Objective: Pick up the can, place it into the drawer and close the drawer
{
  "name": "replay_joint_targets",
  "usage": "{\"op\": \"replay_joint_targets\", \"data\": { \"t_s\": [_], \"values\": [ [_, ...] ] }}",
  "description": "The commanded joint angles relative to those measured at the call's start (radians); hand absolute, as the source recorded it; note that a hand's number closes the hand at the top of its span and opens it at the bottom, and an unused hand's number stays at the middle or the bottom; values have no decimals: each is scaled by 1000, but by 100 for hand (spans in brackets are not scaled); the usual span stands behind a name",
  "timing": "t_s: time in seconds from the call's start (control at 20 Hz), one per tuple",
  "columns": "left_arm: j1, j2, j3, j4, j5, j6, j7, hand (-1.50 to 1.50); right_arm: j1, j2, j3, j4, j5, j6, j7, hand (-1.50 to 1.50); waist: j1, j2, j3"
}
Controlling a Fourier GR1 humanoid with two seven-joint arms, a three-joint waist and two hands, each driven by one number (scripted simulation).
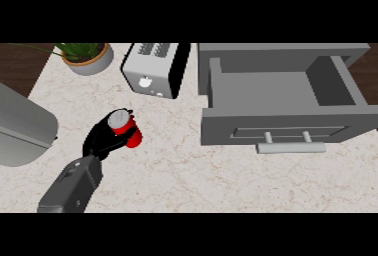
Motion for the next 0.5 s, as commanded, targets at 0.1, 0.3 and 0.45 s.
{"op": "replay_joint_targets", "data": {
  "t_s": [0.1, 0.3, 0.45],
  "values": [
    [-70, 29, 3, 58, 3, -98, -2, 150, -20, 11, 5, -12, -5, -5, 24, -150, -6, 3, -1],
    [-61, -30, -26, -2, -6, -114, -43, 150, 91, 21, 40, -78, -28, -9, -5, -150, -6, -1, 0],
    [-80, -48, -29, -74, 20, -132, 3, 150, 8, 21, 47, -44, 26, -61, 25, -150, 9, -3, 1]
  ]
}}
